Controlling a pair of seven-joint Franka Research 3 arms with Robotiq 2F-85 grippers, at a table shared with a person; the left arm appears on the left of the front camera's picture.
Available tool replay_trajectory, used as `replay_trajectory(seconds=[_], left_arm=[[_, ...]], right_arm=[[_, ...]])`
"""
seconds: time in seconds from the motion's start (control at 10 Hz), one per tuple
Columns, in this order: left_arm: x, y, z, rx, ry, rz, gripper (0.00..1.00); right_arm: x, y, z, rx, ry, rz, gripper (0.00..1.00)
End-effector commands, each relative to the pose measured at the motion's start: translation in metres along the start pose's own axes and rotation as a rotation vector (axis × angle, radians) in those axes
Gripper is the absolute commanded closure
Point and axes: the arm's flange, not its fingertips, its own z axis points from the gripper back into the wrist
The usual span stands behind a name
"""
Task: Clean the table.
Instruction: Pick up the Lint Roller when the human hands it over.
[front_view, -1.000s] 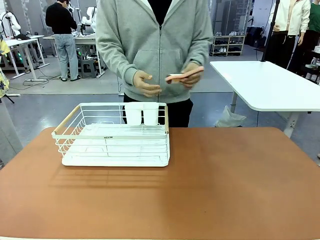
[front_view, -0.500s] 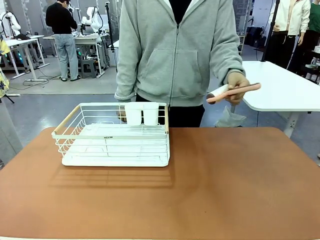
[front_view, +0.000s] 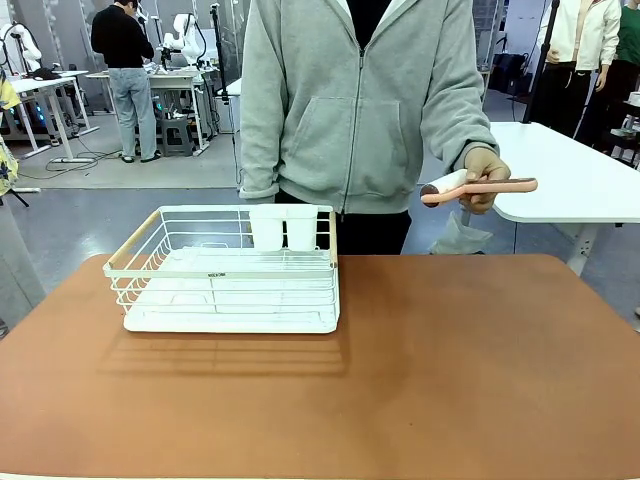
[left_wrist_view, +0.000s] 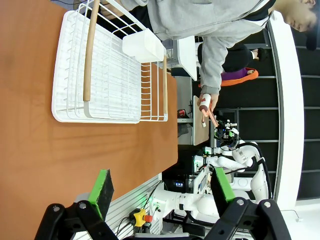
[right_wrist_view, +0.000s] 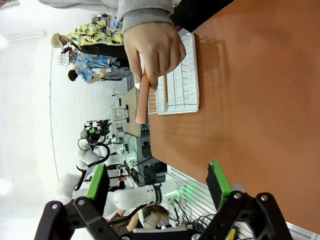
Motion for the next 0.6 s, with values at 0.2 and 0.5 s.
replay_trajectory(seconds=[0.2, 0.5], left_arm=[[0.0, 0.0, 0.002, -0.005, -0.004, -0.007, 0.0], [0.0, 0.0, 0.002, -0.005, -0.004, -0.007, 0.0]], right_arm=[[0.0, 0.002, 0.0, -0.001, -0.007, 0.001, 0.0], [0.001, 0.014, -0.011, -0.096, -0.102, -0.122, 0.0]])
